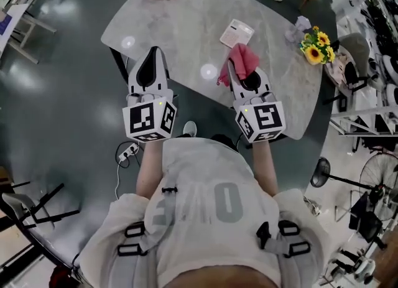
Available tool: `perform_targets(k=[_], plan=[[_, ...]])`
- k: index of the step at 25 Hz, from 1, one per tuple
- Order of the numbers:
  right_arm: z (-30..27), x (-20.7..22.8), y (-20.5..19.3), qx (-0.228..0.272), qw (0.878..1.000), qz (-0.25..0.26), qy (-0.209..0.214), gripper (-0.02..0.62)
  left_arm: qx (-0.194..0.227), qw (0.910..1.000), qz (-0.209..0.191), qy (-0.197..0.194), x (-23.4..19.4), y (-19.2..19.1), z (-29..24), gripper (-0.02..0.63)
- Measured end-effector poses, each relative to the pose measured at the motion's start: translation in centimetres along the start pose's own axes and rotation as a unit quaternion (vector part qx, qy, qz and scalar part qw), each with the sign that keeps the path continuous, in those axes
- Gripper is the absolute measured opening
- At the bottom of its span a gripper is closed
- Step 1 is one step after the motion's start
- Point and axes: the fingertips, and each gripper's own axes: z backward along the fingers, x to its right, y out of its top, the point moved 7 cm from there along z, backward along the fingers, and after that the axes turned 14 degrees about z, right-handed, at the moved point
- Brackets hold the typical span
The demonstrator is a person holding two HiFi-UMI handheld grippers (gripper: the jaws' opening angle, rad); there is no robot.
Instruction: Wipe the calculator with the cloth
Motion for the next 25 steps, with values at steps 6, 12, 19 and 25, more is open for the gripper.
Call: perform_targets(k=[6,12,19,25], plan=[[-1.7,0.1,-0.9,-0.013,1.0,0.003,0.001,0.055,-0.013,0.9998,0.006,-0.017,0.3,-1.1,-2.2,0.021],[-2.0,2.5,-1.2,-0.015,1.0,0.023,-0.005,0.055,-0.017,0.9997,0.001,-0.019,1.8,-1.5,-4.0,0.022],[-3.3,4.1,-1.6,0.0,1.0,-0.003,0.0,0.055,0.002,0.9999,-0.017,-0.001,2.2,-0.3,-5.0,0.023],[-4.4,4.7,-1.2,0.016,1.0,-0.004,0.019,0.055,0.008,0.9999,-0.015,-0.001,2.5,0.1,-5.1,0.025]])
